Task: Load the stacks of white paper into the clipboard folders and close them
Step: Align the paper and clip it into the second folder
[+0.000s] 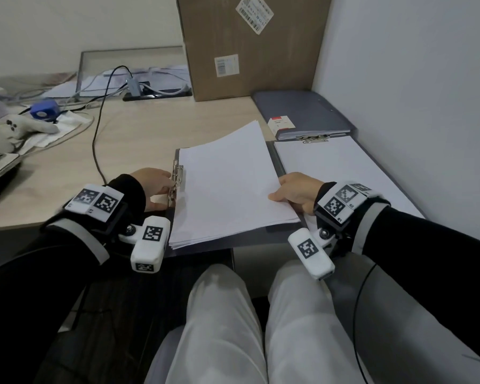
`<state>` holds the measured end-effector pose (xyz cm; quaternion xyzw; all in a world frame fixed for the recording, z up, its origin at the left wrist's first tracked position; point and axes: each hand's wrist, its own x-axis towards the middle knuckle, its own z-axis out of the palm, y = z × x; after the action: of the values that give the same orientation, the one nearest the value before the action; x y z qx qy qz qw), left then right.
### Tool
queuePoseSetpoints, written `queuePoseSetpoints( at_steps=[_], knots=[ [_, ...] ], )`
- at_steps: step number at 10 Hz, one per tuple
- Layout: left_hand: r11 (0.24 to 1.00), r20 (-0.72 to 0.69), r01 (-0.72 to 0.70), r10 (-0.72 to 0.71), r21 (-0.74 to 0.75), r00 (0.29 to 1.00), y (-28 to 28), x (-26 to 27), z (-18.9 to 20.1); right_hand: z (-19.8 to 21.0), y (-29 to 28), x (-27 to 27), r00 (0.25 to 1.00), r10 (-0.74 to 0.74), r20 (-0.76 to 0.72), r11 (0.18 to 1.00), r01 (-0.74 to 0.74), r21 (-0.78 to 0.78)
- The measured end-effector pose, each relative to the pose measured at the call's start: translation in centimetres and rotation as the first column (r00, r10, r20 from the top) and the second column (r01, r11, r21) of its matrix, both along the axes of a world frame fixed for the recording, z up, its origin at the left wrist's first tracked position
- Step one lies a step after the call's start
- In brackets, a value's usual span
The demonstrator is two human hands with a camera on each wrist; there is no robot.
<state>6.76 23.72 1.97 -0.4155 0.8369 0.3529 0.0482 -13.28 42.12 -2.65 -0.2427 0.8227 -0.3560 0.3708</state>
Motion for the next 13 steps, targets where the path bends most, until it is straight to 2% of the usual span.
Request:
queuePoseSetpoints(
  at_steps=[1, 3, 4, 5, 6, 8, 9, 10, 11, 12, 13],
  knots=[
    [0.885, -0.205, -0.293, 0.382, 0.360, 0.901, 0.1, -0.4, -0.3, 0.1, 0.1, 0.2, 0.997, 0.023, -0.076, 0.999, -0.019, 0.049],
    [0.891, -0.231, -0.295, 0.385, 0.346, 0.893, 0.8, -0.7, 0.0, 0.4, -0.4, 0.7, 0.990, 0.047, -0.135, 0.996, -0.036, 0.079],
    [0.942, -0.192, -0.242, 0.289, 0.234, 0.938, 0.7, -0.9, -0.3, 0.5, -0.6, 0.7, 0.988, 0.048, -0.146, 0.995, -0.035, 0.091],
    [0.936, -0.175, -0.270, 0.311, 0.225, 0.934, 0.5, -1.0, -0.2, 0.5, -0.7, 0.7, 0.987, 0.066, -0.145, 0.992, -0.049, 0.119],
    [0.961, -0.134, -0.238, 0.257, 0.140, 0.957, -0.1, -1.2, -0.6, 1.1, -0.6, 1.0, 0.990, 0.066, -0.126, 0.986, -0.046, 0.158],
    [0.980, -0.097, -0.191, 0.196, 0.062, 0.976, -0.3, -1.4, -0.7, 1.8, -0.4, 1.0, 0.997, 0.060, -0.054, 0.984, -0.050, 0.173],
    [0.990, -0.111, -0.052, 0.037, -0.129, 0.993, 0.1, -0.8, -0.3, 1.0, -0.5, 0.0, 1.000, 0.002, -0.028, 0.992, 0.002, 0.129],
    [0.963, -0.183, 0.165, -0.205, -0.214, 0.961, 1.9, 0.2, 0.3, 0.8, 0.0, 0.1, 0.993, -0.092, 0.069, 0.995, 0.091, 0.031],
    [0.871, -0.009, 0.441, -0.453, -0.219, 0.891, 4.2, 0.9, -0.3, 0.9, 0.5, 0.5, 0.982, -0.109, 0.153, 0.993, 0.116, -0.039],
    [0.752, 0.248, 0.622, -0.574, -0.217, 0.780, 5.6, 1.2, -2.0, -0.4, 0.5, -0.6, 0.971, -0.118, 0.206, 0.986, 0.139, -0.091],
    [0.685, 0.338, 0.643, -0.549, -0.342, 0.764, 5.6, 1.6, -3.5, -1.0, 0.3, -1.0, 0.967, -0.116, 0.226, 0.987, 0.137, -0.083]
  ],
)
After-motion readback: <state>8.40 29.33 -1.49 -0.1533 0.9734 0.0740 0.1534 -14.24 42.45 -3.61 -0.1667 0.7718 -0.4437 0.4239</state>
